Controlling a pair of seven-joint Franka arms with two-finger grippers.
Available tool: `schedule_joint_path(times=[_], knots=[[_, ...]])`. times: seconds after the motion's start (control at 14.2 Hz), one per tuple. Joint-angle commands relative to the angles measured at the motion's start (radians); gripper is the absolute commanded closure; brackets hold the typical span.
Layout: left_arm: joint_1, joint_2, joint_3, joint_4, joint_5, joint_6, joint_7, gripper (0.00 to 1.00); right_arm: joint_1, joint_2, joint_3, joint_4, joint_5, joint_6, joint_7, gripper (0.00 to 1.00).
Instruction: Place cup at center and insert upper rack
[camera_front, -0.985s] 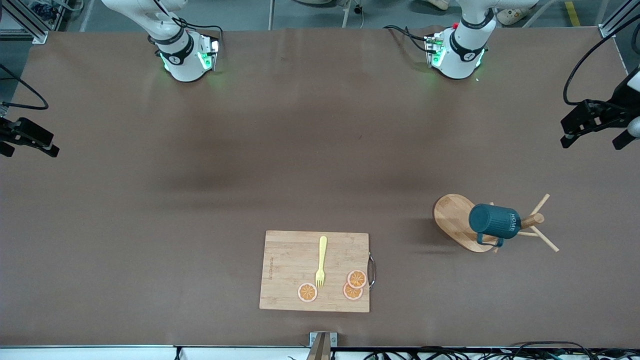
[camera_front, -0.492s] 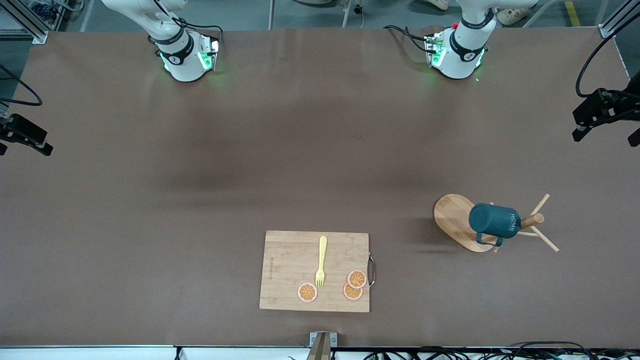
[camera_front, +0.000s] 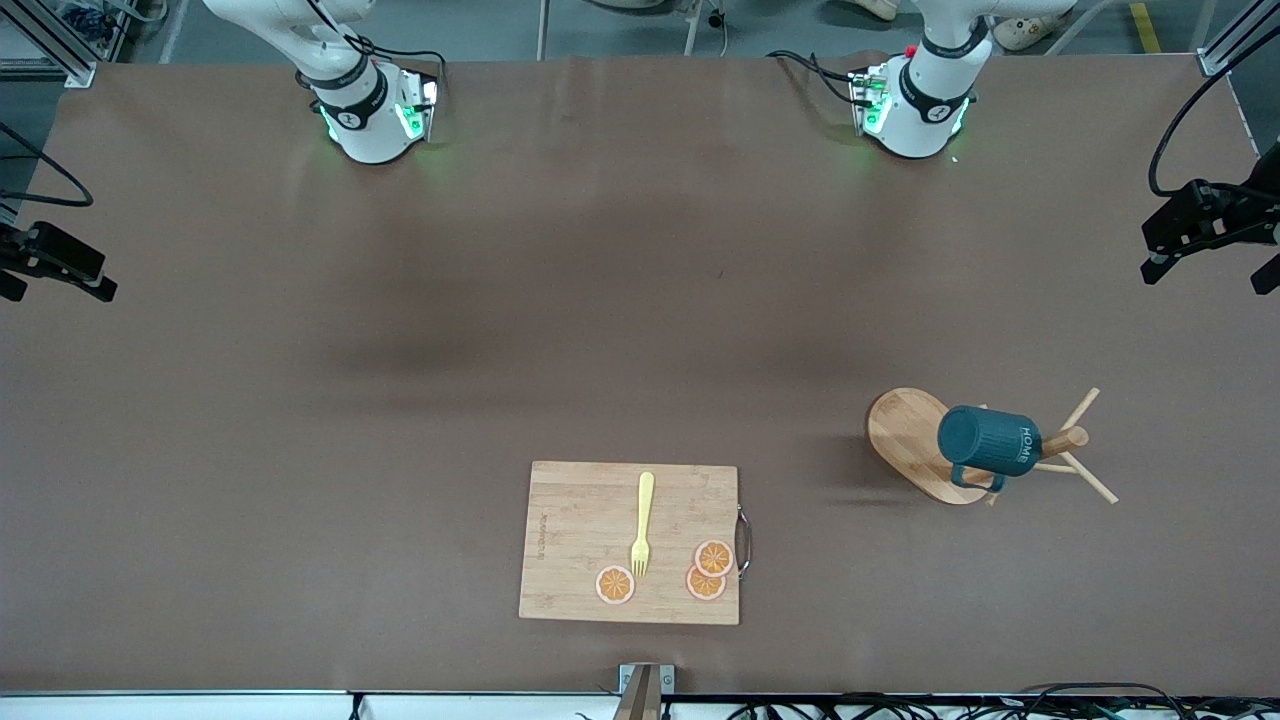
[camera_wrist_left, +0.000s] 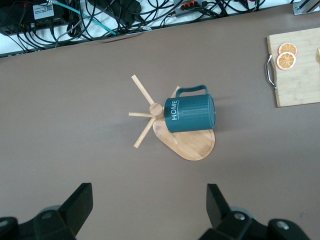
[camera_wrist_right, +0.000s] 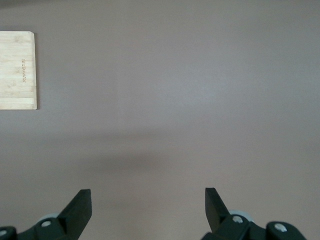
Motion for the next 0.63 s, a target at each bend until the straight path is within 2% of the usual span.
schedule_joint_path(times=[0.0, 0.21, 0.35, 0.56], knots=[[0.005, 0.004, 0.000, 0.014, -0.016, -0.027, 0.017, 0.00, 0.006, -0.017, 0.002, -0.010, -0.017, 0.002, 0.017, 0.00], [0.031, 0.004, -0.006, 0.014, -0.018, -0.027, 0.021, 0.00, 0.009, -0.017, 0.004, -0.009, -0.024, 0.001, 0.011, 0.00], [0.054, 0.005, -0.014, 0.014, -0.019, -0.027, 0.023, 0.00, 0.034, -0.017, 0.005, -0.007, -0.062, 0.001, 0.011, 0.00], [0.116, 0.005, -0.080, 0.016, -0.026, -0.027, 0.023, 0.00, 0.051, -0.017, 0.005, -0.007, -0.082, -0.011, 0.019, 0.00]])
